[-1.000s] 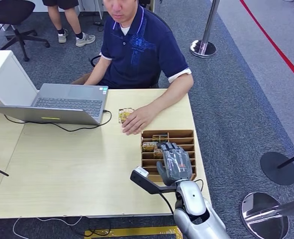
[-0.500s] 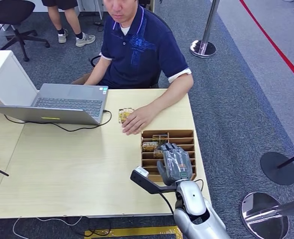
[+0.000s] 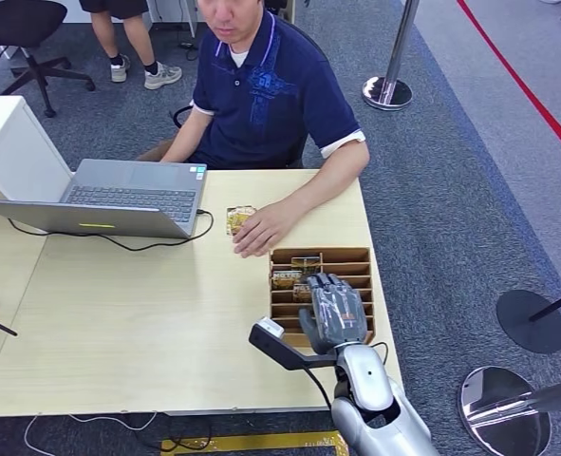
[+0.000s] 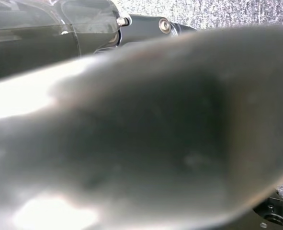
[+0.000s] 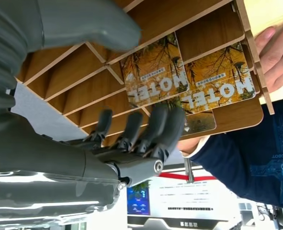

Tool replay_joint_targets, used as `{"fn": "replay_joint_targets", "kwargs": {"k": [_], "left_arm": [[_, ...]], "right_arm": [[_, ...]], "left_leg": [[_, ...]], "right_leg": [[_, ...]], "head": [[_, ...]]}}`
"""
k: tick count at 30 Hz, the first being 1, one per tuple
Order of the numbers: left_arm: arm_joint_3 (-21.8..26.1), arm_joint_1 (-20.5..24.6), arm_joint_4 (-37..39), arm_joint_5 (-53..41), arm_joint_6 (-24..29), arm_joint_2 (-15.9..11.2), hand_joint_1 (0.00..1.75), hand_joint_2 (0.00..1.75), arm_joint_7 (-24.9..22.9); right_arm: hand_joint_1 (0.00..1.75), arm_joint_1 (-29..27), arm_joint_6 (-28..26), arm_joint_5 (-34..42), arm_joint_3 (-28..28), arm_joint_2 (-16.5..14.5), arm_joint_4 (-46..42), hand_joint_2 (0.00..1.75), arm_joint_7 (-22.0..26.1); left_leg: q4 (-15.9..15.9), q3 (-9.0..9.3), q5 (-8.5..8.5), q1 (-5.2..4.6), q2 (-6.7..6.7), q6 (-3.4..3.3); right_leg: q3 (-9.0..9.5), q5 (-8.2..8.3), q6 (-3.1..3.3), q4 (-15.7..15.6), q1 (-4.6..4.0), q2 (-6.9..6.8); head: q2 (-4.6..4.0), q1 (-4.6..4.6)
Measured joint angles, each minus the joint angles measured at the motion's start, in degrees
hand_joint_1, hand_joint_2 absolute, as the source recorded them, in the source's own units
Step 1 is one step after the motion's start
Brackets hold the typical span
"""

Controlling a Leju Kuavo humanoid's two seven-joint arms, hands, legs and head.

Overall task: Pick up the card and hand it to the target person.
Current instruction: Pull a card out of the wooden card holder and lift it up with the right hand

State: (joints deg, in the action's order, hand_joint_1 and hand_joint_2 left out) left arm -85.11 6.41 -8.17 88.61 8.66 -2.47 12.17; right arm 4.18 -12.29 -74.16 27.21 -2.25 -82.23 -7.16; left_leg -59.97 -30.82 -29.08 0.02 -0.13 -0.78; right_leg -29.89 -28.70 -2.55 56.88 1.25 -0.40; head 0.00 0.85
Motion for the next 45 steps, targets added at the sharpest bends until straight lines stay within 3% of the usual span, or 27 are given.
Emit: {"fn": "replay_joint_targets", "kwargs": {"k": [2, 3, 10, 14, 18, 32, 36, 45], "left_arm": [[0.0, 0.0, 0.0, 0.0, 0.0, 0.0, 0.00, 0.00, 0.0], [0.0, 0.0, 0.0, 0.0, 0.0, 0.0, 0.00, 0.00, 0.0], [0.0, 0.0, 0.0, 0.0, 0.0, 0.0, 0.00, 0.00, 0.0], [0.0, 0.0, 0.0, 0.0, 0.0, 0.0, 0.00, 0.00, 0.0], [0.0, 0.0, 0.0, 0.0, 0.0, 0.0, 0.00, 0.00, 0.0], [0.0, 0.0, 0.0, 0.0, 0.0, 0.0, 0.00, 0.00, 0.2], [0.0, 0.0, 0.0, -0.1, -0.7, 0.0, 0.00, 1.75, 1.1], [0.0, 0.0, 0.0, -0.2, -1.3, 0.0, 0.00, 1.75, 1.8]], "right_arm": [[1.35, 0.0, 0.1, 0.0, 0.0, 0.0, 0.0, 1.75, 0.0], [1.40, 0.0, 0.2, 0.0, 0.0, 0.0, 0.1, 1.75, 0.0], [1.40, 0.0, 0.2, 0.0, 0.0, 0.0, 0.3, 1.75, -0.1], [1.48, 0.1, 0.2, 0.0, 0.0, 0.0, 0.3, 1.75, -0.1], [1.41, 0.2, 0.2, 0.0, 0.0, 0.0, 0.3, 1.75, -0.1], [1.62, 0.2, 0.3, 0.0, 0.0, 0.0, 0.3, 1.75, -0.1], [1.62, 0.2, 0.4, 0.0, 0.0, 0.0, 0.3, 1.75, -0.1], [1.62, 0.3, 0.4, 1.1, -0.1, 0.0, 0.0, 1.75, 0.3]], "left_leg": [[0.0, 0.00, 0.00, 0.00, 0.00, 0.00], [0.0, 0.00, 0.00, 0.00, 0.00, 0.00], [0.0, -0.01, 0.00, 0.00, 0.00, 0.00], [0.0, -0.01, 0.00, 0.00, 0.00, -0.01], [0.0, -0.01, 0.00, 0.00, 0.00, -0.01], [0.0, -0.01, 0.00, 0.00, 0.00, -0.01], [0.0, -0.02, 0.00, 0.00, 0.00, -0.01], [-0.1, -0.02, 0.01, 0.00, 0.00, -0.01]], "right_leg": [[0.00, 0.00, 0.00, 0.0, 0.00, 0.00], [0.00, 0.00, 0.00, 0.0, 0.00, 0.00], [0.00, 0.02, -0.02, 0.0, 0.00, 0.00], [0.00, 0.03, -0.03, 0.0, 0.00, 0.00], [0.00, 0.03, -0.04, 0.0, 0.00, 0.00], [0.00, 0.05, -0.06, 0.0, 0.00, 0.01], [0.00, 0.05, -0.06, 0.0, 0.00, 0.01], [0.00, 0.06, -0.07, 0.0, 0.00, 0.01]], "head": [[0.00, 0.00], [0.00, 0.00], [0.00, 0.00], [0.00, 0.00], [0.00, 0.00], [0.00, 0.00], [0.00, 0.00], [0.00, 0.00]]}}
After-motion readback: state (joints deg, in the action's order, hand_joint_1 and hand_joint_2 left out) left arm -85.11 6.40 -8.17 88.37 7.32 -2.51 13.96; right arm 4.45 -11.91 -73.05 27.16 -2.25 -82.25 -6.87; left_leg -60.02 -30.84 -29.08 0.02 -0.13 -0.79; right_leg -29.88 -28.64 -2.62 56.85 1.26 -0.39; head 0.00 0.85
